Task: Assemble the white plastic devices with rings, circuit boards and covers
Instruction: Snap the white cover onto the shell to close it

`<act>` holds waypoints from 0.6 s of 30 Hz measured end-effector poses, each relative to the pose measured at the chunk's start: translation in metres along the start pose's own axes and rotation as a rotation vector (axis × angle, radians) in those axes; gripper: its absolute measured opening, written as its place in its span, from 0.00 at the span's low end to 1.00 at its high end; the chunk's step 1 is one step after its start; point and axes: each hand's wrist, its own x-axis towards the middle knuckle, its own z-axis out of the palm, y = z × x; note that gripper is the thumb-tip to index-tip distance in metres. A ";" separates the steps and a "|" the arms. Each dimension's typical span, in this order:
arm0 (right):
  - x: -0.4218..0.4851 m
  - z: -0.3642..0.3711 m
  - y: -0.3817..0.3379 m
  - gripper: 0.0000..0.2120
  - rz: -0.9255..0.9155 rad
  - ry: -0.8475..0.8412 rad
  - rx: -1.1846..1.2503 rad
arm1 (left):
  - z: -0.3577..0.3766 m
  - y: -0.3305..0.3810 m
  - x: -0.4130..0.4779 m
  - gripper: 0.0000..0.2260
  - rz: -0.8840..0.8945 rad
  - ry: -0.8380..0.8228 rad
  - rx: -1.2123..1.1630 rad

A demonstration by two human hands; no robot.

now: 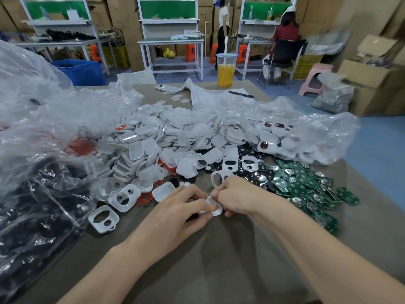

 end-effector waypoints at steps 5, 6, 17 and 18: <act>-0.003 0.003 0.009 0.11 -0.030 0.097 0.049 | 0.001 -0.002 0.000 0.08 -0.006 -0.005 -0.016; -0.004 0.003 0.011 0.11 -0.042 0.103 0.066 | 0.002 -0.002 0.000 0.08 -0.001 -0.004 -0.012; -0.004 -0.002 0.009 0.09 -0.024 0.010 0.224 | 0.002 -0.005 0.000 0.08 0.005 -0.006 -0.013; -0.004 -0.003 0.009 0.09 -0.017 0.014 0.227 | 0.002 -0.005 0.000 0.08 0.002 -0.011 -0.017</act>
